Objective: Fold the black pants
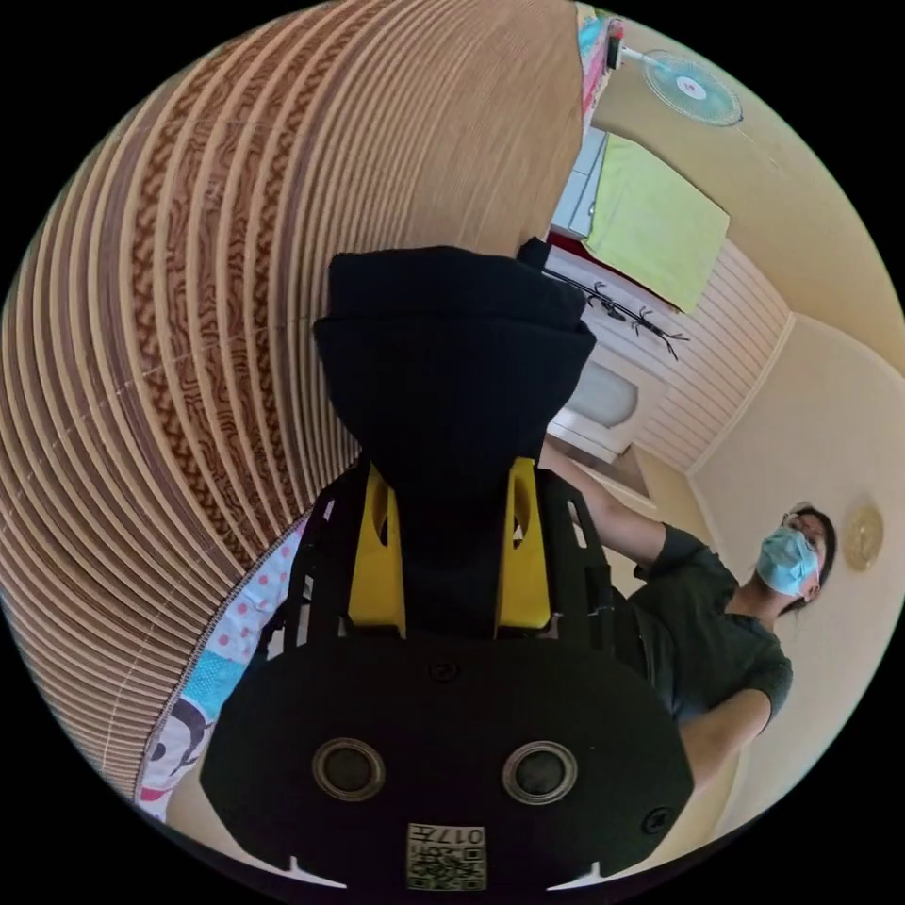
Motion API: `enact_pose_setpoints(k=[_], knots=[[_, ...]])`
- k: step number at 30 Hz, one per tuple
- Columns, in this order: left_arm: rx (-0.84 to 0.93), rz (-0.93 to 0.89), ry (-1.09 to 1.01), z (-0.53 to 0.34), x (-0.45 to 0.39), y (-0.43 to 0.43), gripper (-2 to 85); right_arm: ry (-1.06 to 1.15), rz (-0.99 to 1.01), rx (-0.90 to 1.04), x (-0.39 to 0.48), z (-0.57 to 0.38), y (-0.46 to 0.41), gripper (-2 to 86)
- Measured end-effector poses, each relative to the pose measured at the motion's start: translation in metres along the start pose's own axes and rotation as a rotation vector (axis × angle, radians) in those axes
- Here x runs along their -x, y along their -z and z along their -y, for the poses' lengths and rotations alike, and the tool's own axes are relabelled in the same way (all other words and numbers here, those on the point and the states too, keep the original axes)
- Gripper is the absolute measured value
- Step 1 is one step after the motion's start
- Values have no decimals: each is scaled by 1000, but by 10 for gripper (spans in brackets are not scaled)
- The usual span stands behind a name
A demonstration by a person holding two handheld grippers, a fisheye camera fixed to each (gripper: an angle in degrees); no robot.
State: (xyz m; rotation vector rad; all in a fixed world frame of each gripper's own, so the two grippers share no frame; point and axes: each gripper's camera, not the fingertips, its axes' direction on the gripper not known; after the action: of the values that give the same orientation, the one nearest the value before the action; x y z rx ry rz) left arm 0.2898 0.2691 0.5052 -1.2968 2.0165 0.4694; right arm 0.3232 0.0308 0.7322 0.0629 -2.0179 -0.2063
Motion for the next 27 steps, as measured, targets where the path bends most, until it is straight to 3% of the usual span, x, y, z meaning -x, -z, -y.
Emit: enact_pose_setpoints(k=[2, 8, 12, 16, 19, 22, 25, 27], knots=[[21, 24, -72, -4, -32, 11, 144, 59, 183, -39, 4, -25, -4, 164], [198, 99, -259, 49, -156, -39, 142, 295, 441, -252, 68, -107, 31, 152], [371, 160, -351, 145, -249, -115, 144, 396, 373, -472, 139, -162, 98, 149], [583, 237, -549, 277, -401, -234, 146, 558, 301, -695, 236, -211, 183, 147], [605, 292, -582, 367, -503, -311, 167, 662, 234, -880, 297, -231, 233, 150], [471, 530, -501, 439, -562, -352, 194, 556, 90, -1088, 314, -234, 287, 158], [381, 749, -411, 471, -563, -355, 182, 162, -173, -1271, 287, -229, 336, 165], [367, 793, -342, 469, -529, -339, 167, -98, -226, -1297, 253, -233, 353, 160]])
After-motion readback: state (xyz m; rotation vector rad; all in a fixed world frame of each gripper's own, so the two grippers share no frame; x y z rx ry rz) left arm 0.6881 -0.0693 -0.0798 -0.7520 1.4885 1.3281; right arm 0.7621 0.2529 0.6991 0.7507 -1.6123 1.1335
